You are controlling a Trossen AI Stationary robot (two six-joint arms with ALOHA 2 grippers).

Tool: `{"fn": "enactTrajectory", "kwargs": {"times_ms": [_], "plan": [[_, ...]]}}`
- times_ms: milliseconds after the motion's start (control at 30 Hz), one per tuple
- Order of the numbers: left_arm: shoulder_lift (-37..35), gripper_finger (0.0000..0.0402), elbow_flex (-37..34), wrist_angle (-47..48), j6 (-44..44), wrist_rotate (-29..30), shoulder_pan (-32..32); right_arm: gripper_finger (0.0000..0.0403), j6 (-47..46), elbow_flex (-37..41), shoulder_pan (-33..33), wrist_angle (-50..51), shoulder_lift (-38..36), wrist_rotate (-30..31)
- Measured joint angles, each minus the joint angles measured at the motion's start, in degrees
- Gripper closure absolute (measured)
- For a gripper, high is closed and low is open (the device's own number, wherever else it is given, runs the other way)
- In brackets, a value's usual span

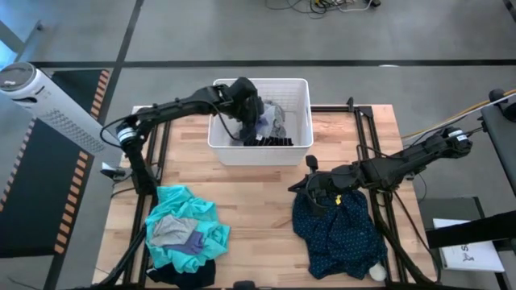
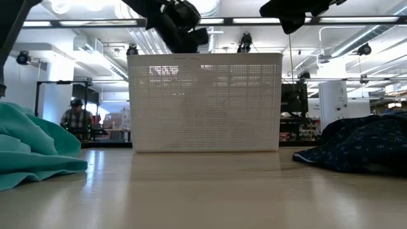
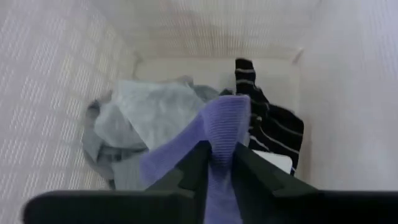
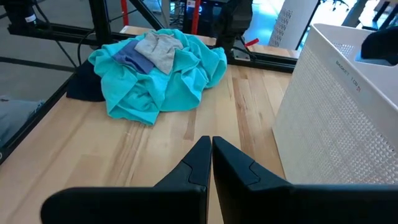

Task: Sort clothes
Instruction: Put the purple sock into the white laundry bin

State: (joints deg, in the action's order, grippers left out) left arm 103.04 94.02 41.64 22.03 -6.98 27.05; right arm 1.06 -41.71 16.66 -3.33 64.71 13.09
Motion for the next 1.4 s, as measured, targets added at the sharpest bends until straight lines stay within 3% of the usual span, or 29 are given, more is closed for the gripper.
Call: {"fn": "enactTrajectory", "kwargs": {"times_ms": [167,333,500,667,933,1133,1400], "plan": [[-3.9,0.0285,0.0,1.5,-0.8,0.2,-0.2,0.0403,0.0,1.2,0.0,0.1,0.0,0.0],[-11.9,0.0223,0.0,2.1,-3.8,0.3,-1.5,0.0403,0.0,2.0,0.0,0.1,0.0,0.0],[-21.0,0.0184,0.0,8.8,-6.3,0.4,-5.2,0.0403,0.0,2.1,0.0,-0.2,0.0,0.4],[-28.6,0.0192,0.0,17.2,-13.9,1.9,-12.4,0.0403,2.3,2.1,0.0,-0.4,0.0,0.4],[-34.7,0.0242,-1.6,26.9,-27.2,13.6,-31.2,0.0403,3.3,2.2,0.0,-1.8,0.0,0.1],[-35.1,0.0252,-9.7,27.9,-43.1,20.0,-47.0,0.0403,3.4,3.4,0.0,-2.7,0.0,0.0],[-33.8,0.0247,-25.6,23.4,-68.0,19.1,-64.6,0.0403,2.0,5.7,0.0,-4.8,0.0,0.0]]}}
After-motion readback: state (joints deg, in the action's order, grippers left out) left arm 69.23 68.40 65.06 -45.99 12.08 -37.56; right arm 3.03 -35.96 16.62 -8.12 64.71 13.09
